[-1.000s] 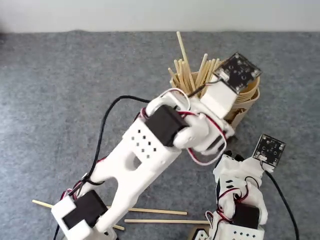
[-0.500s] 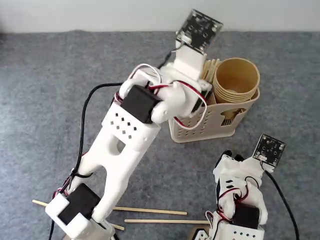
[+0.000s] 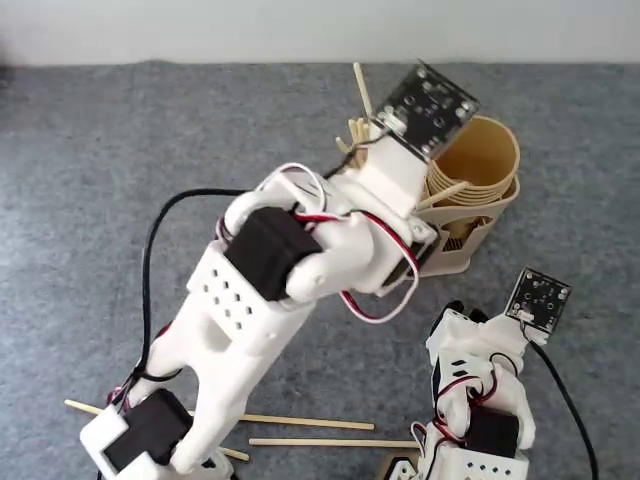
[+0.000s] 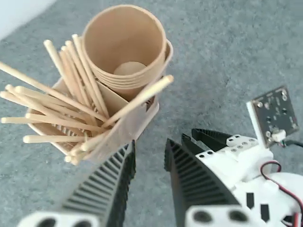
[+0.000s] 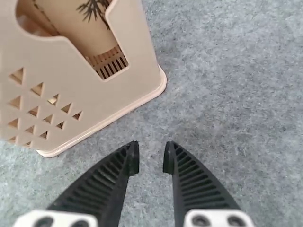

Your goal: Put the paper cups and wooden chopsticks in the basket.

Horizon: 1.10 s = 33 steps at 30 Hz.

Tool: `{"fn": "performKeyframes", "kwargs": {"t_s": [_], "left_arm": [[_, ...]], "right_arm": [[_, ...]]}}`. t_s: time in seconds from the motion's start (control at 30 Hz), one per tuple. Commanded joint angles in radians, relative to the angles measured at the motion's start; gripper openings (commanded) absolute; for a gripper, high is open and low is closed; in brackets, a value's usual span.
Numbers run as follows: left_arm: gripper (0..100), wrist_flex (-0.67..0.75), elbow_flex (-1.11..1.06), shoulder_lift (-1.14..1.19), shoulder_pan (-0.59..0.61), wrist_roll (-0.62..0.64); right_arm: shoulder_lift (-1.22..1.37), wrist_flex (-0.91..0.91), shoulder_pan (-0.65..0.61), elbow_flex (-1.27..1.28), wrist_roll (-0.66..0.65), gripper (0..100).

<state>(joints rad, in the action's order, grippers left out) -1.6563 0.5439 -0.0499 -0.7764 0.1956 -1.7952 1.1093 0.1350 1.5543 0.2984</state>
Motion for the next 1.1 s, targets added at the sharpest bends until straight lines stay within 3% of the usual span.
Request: {"fn": "performKeyframes", "kwargs": {"t_s": [0.0,0.4,0.67,0.8,1.07], "left_arm": [[10,0.023,-0.033,-0.043,-0.032,-0.005],[10,0.284,-0.193,-0.043,-0.035,-0.008],[10,0.667,-0.338,-0.046,0.296,0.034],[10,0.591,-0.344,-0.055,0.301,0.040],[10,0.362,-0.305,-0.201,0.180,0.034]], "right_arm": [[-0.013,-0.019,-0.002,-0.005,0.008,10.0],[-0.013,-0.084,-0.002,0.051,0.006,10.0],[-0.013,-0.079,-0.007,0.051,0.006,10.0],[-0.013,-0.082,-0.007,0.051,0.006,10.0],[-0.013,-0.084,-0.005,0.052,0.006,10.0]]}}
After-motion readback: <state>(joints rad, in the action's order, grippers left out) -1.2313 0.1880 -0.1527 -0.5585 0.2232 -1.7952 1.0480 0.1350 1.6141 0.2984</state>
